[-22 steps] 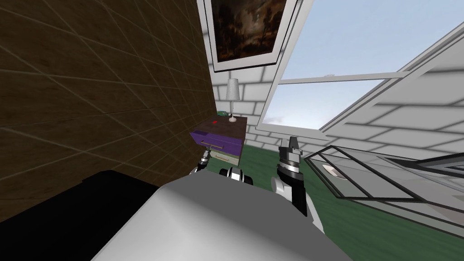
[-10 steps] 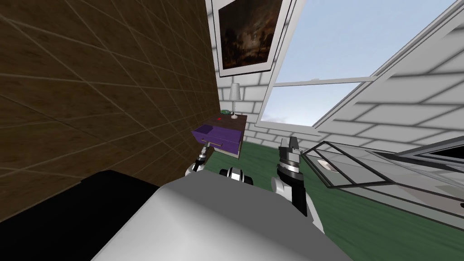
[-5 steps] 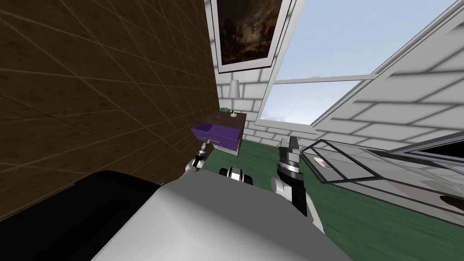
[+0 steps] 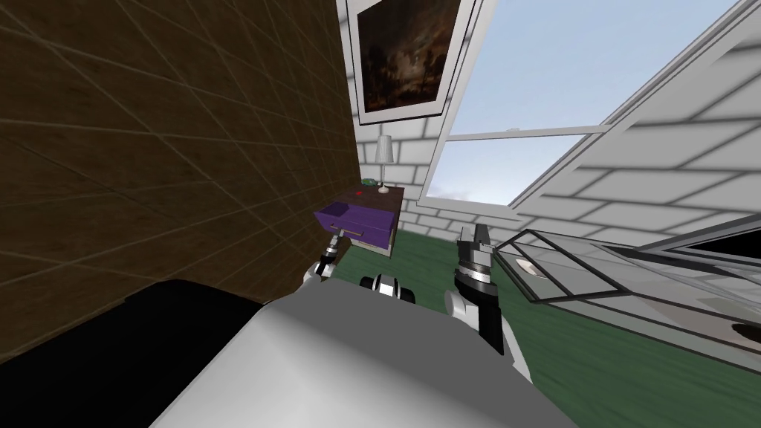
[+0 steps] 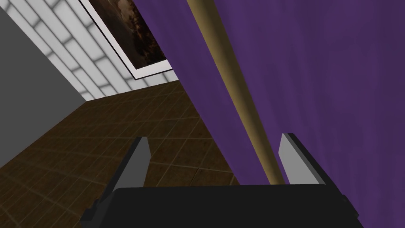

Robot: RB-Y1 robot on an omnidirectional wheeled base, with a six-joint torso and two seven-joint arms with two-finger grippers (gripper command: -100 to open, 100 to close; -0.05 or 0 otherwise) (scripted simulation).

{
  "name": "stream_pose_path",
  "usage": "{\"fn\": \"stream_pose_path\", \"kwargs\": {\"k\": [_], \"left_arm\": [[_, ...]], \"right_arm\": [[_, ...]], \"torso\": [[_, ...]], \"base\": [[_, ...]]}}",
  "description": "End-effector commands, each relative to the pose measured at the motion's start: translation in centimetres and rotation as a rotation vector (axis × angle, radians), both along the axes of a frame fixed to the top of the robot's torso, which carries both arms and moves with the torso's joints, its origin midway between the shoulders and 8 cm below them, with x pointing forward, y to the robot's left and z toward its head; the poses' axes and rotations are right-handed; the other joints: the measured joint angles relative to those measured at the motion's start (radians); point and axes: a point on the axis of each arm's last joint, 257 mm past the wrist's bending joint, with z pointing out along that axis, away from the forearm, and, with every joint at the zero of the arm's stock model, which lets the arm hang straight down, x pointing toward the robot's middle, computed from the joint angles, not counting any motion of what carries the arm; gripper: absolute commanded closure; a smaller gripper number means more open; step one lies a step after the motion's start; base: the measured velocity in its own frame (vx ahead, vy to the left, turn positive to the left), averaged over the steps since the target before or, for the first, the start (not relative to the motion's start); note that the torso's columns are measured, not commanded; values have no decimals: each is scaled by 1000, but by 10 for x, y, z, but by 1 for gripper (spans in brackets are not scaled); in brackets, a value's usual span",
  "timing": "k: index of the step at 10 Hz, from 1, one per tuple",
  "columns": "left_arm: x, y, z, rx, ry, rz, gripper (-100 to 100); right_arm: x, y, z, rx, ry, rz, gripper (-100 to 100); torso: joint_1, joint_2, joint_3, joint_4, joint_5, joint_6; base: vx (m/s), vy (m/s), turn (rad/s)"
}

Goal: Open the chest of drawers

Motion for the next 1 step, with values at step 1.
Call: {"fn": "stream_pose_path", "kwargs": {"k": [1], "left_arm": [[0,0,-1,0,2,1,0]], "right_arm": [[0,0,0,0,0,0,0]], "torso": [[1,0,0,-1,1,0]], "base": [[0,0,0]]}}
